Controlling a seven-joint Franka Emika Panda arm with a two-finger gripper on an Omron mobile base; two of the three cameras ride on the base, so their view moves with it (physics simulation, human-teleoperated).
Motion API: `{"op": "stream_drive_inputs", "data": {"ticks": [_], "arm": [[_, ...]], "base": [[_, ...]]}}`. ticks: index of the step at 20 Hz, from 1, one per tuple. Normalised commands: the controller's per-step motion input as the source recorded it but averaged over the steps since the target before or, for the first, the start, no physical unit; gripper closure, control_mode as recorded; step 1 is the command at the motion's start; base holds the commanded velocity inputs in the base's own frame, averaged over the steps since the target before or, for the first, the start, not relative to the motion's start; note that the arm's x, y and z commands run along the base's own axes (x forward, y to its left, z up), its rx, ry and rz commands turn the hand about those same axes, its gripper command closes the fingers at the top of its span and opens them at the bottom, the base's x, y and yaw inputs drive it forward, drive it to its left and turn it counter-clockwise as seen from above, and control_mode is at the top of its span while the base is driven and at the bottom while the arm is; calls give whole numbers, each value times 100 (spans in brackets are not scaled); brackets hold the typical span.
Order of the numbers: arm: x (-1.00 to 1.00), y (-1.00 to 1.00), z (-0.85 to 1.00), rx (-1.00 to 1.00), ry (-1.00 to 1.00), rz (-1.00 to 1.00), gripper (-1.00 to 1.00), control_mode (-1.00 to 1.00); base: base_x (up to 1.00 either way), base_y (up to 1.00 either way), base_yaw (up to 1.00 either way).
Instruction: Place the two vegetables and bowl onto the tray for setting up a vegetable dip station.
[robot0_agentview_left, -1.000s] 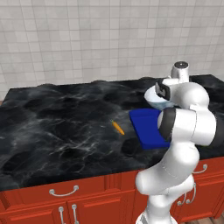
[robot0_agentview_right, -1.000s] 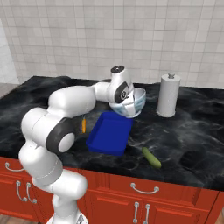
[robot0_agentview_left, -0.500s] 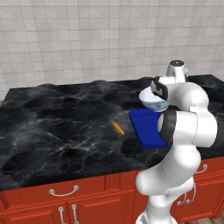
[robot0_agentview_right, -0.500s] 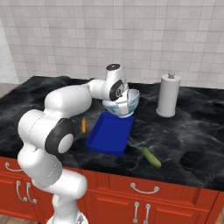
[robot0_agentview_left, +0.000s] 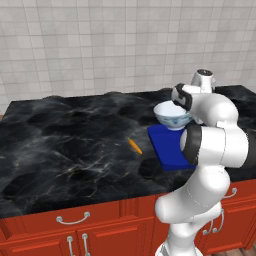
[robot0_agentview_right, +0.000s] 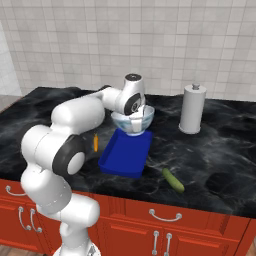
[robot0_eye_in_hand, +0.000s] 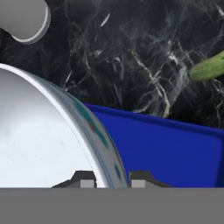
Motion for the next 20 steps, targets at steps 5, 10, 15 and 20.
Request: {"op": "stream_drive_inputs", "data": {"ticks": [5, 10, 15, 20], "arm": [[0, 10, -18, 15, -1, 0, 100, -100], [2, 8, -15, 12, 0, 0, 100, -100], [5, 0, -12, 8, 0, -1, 100, -100], [6, 0, -11, 5, 0, -2, 100, -100]], "base": [[0, 0, 0], [0, 0, 0], [0, 0, 0], [0, 0, 0]]}}
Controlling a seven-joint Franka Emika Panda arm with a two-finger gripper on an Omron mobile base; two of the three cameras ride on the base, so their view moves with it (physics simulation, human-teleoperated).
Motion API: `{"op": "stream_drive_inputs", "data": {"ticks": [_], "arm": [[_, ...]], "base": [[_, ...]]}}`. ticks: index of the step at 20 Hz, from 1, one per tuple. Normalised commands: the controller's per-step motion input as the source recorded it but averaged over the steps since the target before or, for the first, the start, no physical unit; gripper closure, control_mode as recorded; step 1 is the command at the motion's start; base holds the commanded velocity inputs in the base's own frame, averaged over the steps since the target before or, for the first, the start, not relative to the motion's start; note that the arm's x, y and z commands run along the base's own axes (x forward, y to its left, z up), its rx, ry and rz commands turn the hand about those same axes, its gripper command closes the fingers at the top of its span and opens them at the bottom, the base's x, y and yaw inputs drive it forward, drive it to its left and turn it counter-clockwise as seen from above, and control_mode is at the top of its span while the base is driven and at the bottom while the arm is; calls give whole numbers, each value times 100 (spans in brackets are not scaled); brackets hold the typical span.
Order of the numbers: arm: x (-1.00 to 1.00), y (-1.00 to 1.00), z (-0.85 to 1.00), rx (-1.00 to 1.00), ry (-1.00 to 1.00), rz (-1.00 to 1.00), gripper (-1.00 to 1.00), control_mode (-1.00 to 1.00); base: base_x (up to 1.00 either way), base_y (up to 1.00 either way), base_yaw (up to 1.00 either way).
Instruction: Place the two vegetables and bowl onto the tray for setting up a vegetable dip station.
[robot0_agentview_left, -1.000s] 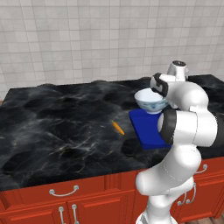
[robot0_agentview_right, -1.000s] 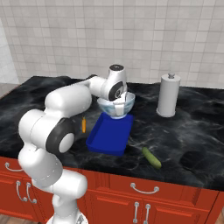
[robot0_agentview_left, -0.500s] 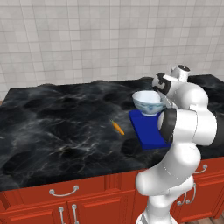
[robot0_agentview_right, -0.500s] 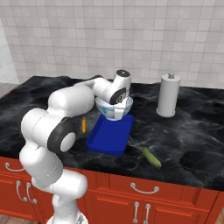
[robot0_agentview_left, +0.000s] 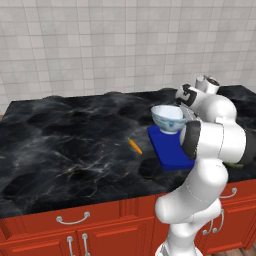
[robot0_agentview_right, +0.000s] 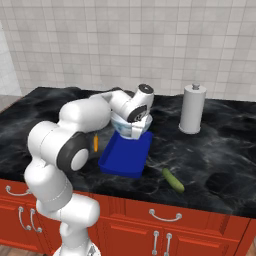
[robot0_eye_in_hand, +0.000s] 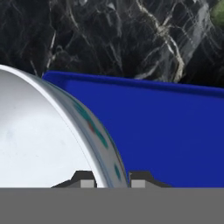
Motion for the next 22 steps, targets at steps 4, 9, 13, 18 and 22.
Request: {"op": "stream_drive_inputs", "data": {"ticks": [4, 9, 13, 18, 22], "arm": [[6, -3, -11, 1, 0, -3, 100, -100], [4, -5, -13, 0, 0, -4, 100, -100], [1, -2, -11, 0, 0, -5, 100, -100], [0, 0, -12, 0, 0, -6, 100, -100], [0, 0, -11, 0, 0, -6, 100, -100]], "base": [[0, 0, 0], [0, 0, 0], [0, 0, 0], [0, 0, 0], [0, 0, 0]]}}
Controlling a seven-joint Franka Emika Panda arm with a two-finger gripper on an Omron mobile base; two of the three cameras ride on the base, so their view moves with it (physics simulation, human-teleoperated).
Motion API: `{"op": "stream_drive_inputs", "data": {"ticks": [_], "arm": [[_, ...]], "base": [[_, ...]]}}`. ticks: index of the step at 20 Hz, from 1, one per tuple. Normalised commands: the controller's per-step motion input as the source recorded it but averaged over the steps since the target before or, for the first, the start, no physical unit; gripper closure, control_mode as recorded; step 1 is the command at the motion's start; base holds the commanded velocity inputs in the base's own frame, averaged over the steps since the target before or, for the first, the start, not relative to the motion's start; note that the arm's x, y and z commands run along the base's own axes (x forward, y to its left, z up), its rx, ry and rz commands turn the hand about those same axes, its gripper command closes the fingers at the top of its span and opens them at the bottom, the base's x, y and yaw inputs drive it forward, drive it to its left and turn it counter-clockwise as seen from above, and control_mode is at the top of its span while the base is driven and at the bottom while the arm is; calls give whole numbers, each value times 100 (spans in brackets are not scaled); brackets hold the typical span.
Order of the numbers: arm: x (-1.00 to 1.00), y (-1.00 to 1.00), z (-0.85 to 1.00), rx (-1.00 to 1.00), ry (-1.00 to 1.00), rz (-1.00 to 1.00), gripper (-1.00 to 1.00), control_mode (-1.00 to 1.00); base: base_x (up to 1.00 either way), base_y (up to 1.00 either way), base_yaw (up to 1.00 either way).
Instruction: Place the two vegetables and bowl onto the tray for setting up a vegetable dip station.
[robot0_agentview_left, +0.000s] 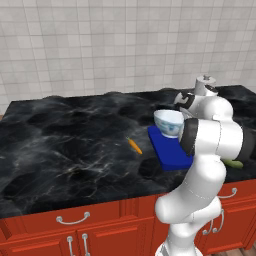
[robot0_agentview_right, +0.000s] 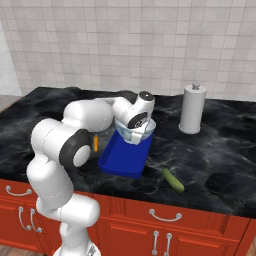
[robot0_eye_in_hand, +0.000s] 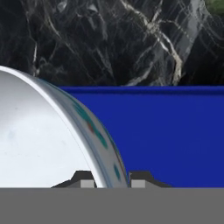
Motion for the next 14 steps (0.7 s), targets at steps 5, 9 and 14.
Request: {"op": "stream_drive_inputs", "data": {"ticks": [5, 9, 14], "arm": [[0, 0, -11, 0, 0, -7, 100, -100], [0, 0, -11, 0, 0, -6, 100, -100], [0, 0, -11, 0, 0, -5, 100, -100]], "base": [[0, 0, 0], [0, 0, 0], [0, 0, 0]]}}
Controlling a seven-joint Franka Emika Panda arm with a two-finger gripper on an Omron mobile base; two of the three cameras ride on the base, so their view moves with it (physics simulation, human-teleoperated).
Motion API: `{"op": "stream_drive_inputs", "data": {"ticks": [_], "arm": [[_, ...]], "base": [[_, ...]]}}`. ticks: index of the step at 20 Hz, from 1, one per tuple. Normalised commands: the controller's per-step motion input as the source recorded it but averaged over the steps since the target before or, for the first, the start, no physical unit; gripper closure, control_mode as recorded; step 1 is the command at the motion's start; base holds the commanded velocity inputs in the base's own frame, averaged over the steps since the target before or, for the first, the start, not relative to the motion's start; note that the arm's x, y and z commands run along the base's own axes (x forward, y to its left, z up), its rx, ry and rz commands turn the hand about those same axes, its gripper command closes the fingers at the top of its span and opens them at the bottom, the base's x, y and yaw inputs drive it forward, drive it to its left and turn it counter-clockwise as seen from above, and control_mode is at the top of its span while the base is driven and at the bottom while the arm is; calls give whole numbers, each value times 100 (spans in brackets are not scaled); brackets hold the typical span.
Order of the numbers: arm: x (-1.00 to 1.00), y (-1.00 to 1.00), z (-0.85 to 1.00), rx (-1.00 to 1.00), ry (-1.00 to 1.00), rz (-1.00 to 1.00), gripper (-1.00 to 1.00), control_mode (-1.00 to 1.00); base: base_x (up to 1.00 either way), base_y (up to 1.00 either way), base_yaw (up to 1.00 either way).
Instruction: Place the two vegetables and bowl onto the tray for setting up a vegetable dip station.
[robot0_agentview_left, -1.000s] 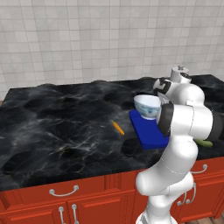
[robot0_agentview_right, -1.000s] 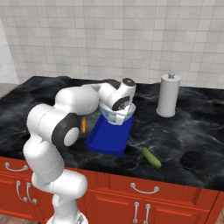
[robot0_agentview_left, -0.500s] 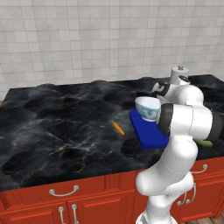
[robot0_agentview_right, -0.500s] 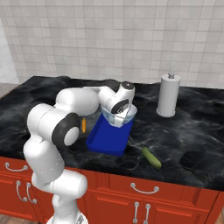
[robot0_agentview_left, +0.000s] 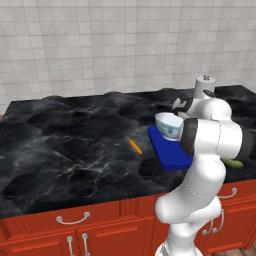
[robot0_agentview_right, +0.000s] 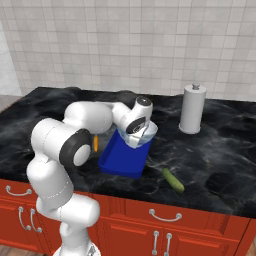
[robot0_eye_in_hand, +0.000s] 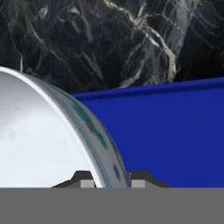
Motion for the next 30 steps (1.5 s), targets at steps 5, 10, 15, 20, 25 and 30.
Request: {"op": "stream_drive_inputs", "data": {"ticks": [5, 10, 15, 20, 25, 30], "arm": [[0, 2, -6, 0, -1, -2, 100, -100], [0, 6, -3, 0, -3, 0, 100, -100], [1, 6, -1, 0, -3, 0, 100, -100], [-2, 3, -3, 0, 0, -1, 100, -100], [-5, 1, -8, 0, 0, -3, 100, -100], [-3, 0, -6, 0, 0, -4, -100, -100]], "base": [[0, 0, 0], [0, 0, 0], [0, 0, 0], [0, 0, 0], [0, 0, 0], [0, 0, 0]]}}
